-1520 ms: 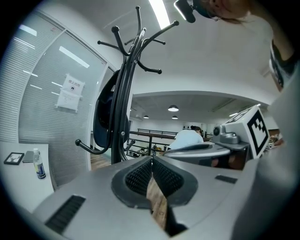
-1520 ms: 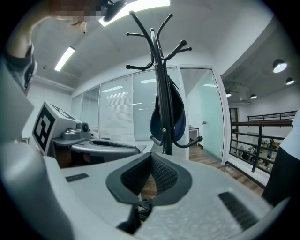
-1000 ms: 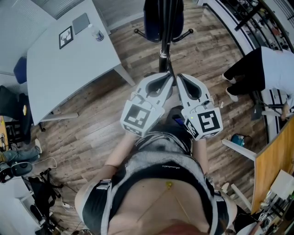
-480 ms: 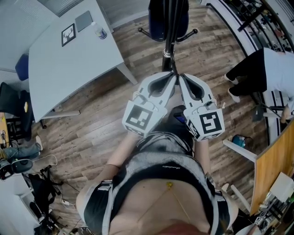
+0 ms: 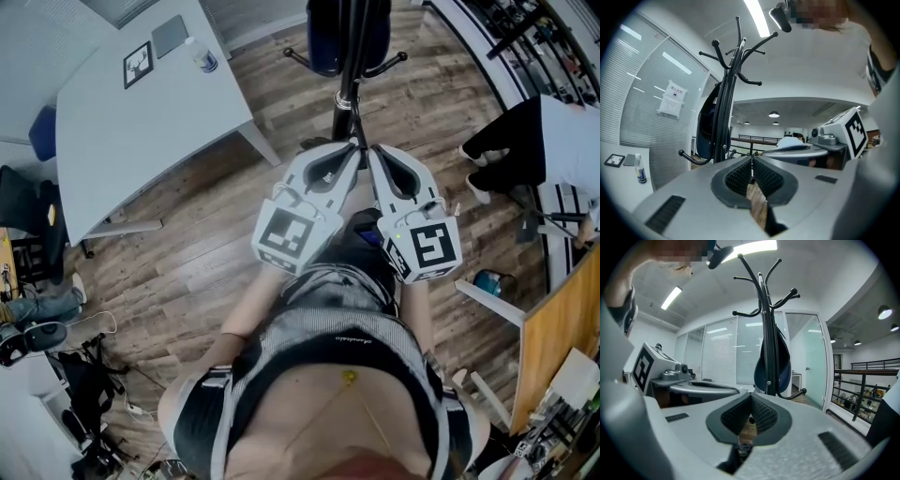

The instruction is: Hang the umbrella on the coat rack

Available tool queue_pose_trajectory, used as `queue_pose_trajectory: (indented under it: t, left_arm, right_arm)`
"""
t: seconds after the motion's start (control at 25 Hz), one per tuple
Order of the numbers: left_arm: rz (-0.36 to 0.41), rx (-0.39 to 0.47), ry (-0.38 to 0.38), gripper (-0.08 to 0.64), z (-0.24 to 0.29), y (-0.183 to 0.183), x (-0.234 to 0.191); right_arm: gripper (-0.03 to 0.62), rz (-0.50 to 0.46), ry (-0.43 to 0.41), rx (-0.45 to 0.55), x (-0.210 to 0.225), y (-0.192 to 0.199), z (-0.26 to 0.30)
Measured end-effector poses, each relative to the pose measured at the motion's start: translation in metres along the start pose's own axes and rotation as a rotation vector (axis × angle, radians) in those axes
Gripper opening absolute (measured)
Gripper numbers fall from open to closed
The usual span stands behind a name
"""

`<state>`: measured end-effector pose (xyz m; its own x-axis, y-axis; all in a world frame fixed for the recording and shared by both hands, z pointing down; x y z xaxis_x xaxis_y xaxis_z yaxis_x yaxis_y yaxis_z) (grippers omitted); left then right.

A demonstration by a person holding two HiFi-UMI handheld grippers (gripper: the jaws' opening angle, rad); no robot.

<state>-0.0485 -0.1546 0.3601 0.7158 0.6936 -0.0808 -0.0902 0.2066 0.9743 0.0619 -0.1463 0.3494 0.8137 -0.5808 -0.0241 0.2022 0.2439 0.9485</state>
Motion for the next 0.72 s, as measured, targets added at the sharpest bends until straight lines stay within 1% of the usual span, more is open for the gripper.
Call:
queue_pose_trajectory:
  t: [0.16, 0.32, 0.72]
  left_arm:
    - [-0.002, 0.005, 0.006, 0.012, 0.002, 0.000, 0.004]
    - [0.005, -0.001, 0.017, 0.012, 0.005, -0.001, 0.007]
    - [-0.012, -0.012, 0.017, 0.012, 0.011, -0.002, 0.004]
  right_arm:
    - [0.002, 0.008, 0.007, -0.002, 0.005, 0.003, -0.002]
    - [0.002, -0.007, 0.022, -0.018, 0.008, 0.004, -0.001]
    - [0.002, -0.004, 0.010, -0.037, 0.014, 0.005, 0.003]
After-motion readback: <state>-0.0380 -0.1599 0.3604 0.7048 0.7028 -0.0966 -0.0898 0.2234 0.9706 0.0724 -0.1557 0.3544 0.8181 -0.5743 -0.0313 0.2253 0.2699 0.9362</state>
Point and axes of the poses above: the fingertips, and each gripper's own axes: z forward along the fingers, x to its right, y out of its underside, the point moved 7 cm from there along -z, backward along the fingers, and after that the axes turned 10 degrees about -x, right-handed, at the moved point
